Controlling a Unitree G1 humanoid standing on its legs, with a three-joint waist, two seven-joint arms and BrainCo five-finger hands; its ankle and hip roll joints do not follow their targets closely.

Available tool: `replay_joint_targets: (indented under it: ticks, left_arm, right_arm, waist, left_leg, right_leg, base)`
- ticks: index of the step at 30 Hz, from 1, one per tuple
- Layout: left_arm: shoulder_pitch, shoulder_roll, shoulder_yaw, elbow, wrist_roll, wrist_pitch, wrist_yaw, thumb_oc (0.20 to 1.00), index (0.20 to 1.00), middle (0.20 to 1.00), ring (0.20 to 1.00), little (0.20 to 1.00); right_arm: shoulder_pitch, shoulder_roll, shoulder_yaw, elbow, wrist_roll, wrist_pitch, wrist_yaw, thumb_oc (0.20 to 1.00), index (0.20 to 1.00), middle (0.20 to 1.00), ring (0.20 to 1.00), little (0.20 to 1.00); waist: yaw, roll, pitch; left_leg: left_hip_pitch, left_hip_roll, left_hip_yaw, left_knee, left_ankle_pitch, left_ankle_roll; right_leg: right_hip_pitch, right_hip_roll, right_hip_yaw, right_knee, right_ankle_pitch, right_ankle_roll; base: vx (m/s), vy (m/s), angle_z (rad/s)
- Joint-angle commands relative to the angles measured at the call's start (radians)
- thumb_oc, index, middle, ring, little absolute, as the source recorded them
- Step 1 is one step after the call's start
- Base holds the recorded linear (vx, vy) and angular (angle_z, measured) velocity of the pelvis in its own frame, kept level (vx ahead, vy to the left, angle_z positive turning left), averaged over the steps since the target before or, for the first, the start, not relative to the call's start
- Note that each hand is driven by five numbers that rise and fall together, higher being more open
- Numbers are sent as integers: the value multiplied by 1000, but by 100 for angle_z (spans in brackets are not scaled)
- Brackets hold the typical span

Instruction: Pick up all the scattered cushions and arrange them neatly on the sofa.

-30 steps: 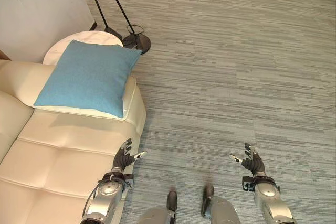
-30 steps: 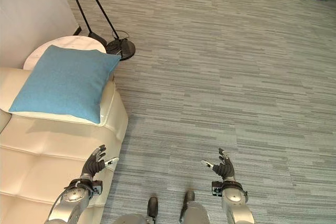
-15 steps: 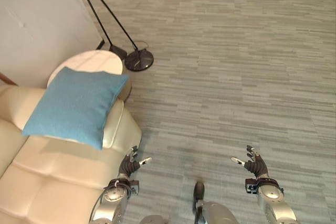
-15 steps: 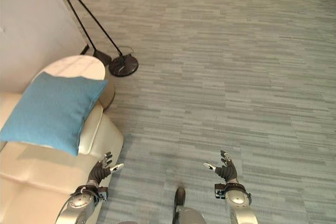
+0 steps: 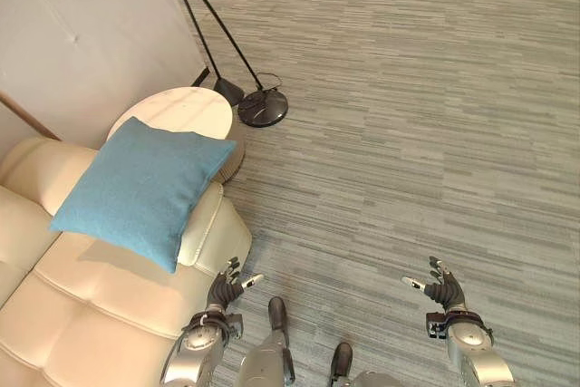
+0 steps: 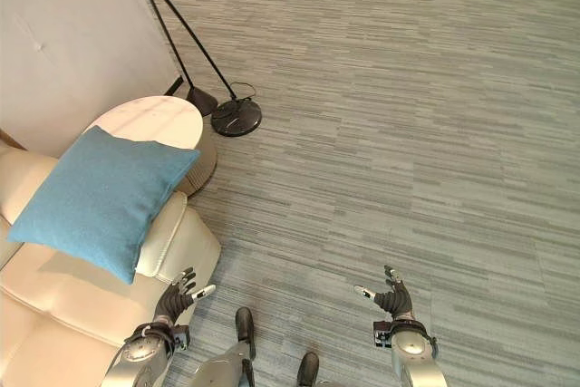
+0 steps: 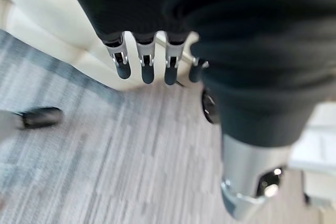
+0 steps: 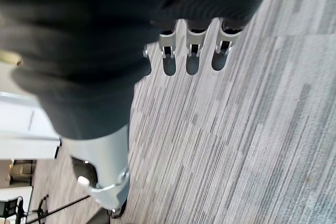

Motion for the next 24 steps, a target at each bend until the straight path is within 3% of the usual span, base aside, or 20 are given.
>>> replay_joint_targets:
  ticks: [1,2,4,5,7,10,14,15,16,17,20,24]
  left_arm:
    - [22,43,67,-28,15,-31,8,1000,1000,1000,1000,1000]
    - [22,43,67,-27,15,-31,8,1000,1000,1000,1000,1000]
    - [27,57,75,-12,16,-20,5,1000,1000,1000,1000,1000]
    - [26,56,75,-12,16,-20,5,1000,1000,1000,1000,1000]
    - [27,74,81,-11,29,-16,11,1000,1000,1000,1000,1000]
    - [22,73,82,-20,26,-20,14,1000,1000,1000,1000,1000]
    - [12,72,77,-34,9,-28,13,1000,1000,1000,1000,1000]
    - [0,72,71,-27,4,-27,15,1000,1000,1000,1000,1000]
    - [-6,70,67,-18,1,-28,17,1000,1000,1000,1000,1000]
    - [-11,72,63,-17,-1,-31,18,1000,1000,1000,1000,1000]
    - [-16,72,56,-16,-19,-37,23,1000,1000,1000,1000,1000]
    - [-14,53,50,0,-59,-32,17,1000,1000,1000,1000,1000]
  right_arm:
    - [-15,7,-10,-53,-38,-18,12,1000,1000,1000,1000,1000]
    - [-15,7,-11,-53,-38,-18,12,1000,1000,1000,1000,1000]
    - [-15,18,-8,-53,-49,-11,26,1000,1000,1000,1000,1000]
    - [-15,18,-9,-53,-49,-11,26,1000,1000,1000,1000,1000]
    - [-8,27,-12,-56,-53,-6,25,1000,1000,1000,1000,1000]
    - [0,33,-19,-60,-50,-12,26,1000,1000,1000,1000,1000]
    - [-2,37,-30,-55,-25,-17,22,1000,1000,1000,1000,1000]
    - [-4,40,-33,-44,-12,-19,16,1000,1000,1000,1000,1000]
    - [2,36,-37,-34,1,-14,13,1000,1000,1000,1000,1000]
    - [4,35,-36,-25,8,-14,12,1000,1000,1000,1000,1000]
    - [8,26,-29,-20,9,-15,8,1000,1000,1000,1000,1000]
    - [3,24,-19,-10,18,-17,22,1000,1000,1000,1000,1000]
  waist:
    - [47,-42,-38]
    - [48,-41,-41]
    - [50,-55,-40]
    - [51,-53,-44]
    - [32,-49,-32]
    - [11,-28,-22]
    - [-22,-17,0]
    - [-35,-22,8]
    - [-61,-31,22]
    - [-69,-38,26]
    - [-83,-44,32]
    - [-88,-63,3]
  left_leg:
    - [-8,-56,-30,76,-26,38]
    - [-13,-54,-30,77,-24,38]
    - [36,-97,-50,87,-78,81]
    - [31,-95,-50,86,-76,82]
    - [99,-132,-81,65,-115,119]
    - [144,-134,-116,40,-124,128]
    - [193,-143,-183,31,-141,123]
    - [213,-151,-214,28,-150,121]
    - [246,-169,-270,23,-164,113]
    - [254,-179,-295,24,-168,108]
    - [285,-185,-341,12,-182,98]
    - [316,-179,-366,37,-230,90]
  right_leg:
    - [74,-166,66,127,-146,164]
    - [69,-164,67,127,-144,164]
    - [-4,-224,78,349,-93,191]
    - [-9,-222,79,349,-90,191]
    - [-90,-246,120,565,14,202]
    - [-173,-208,159,627,7,179]
    - [-233,-153,195,481,-50,156]
    - [-257,-119,240,412,-58,155]
    - [-291,-73,330,257,-15,172]
    - [-313,-64,370,213,12,178]
    - [-337,-50,397,164,51,186]
    - [-264,-66,380,112,66,161]
  base:
    - [222,163,1]
    - [294,243,-1]
    - [259,240,14]
    - [173,170,31]
    - [298,228,55]
    - [207,86,82]
    - [250,-28,66]
    - [307,-131,67]
    - [373,-168,69]
    - [262,-120,66]
    - [214,-91,111]
    - [322,-181,77]
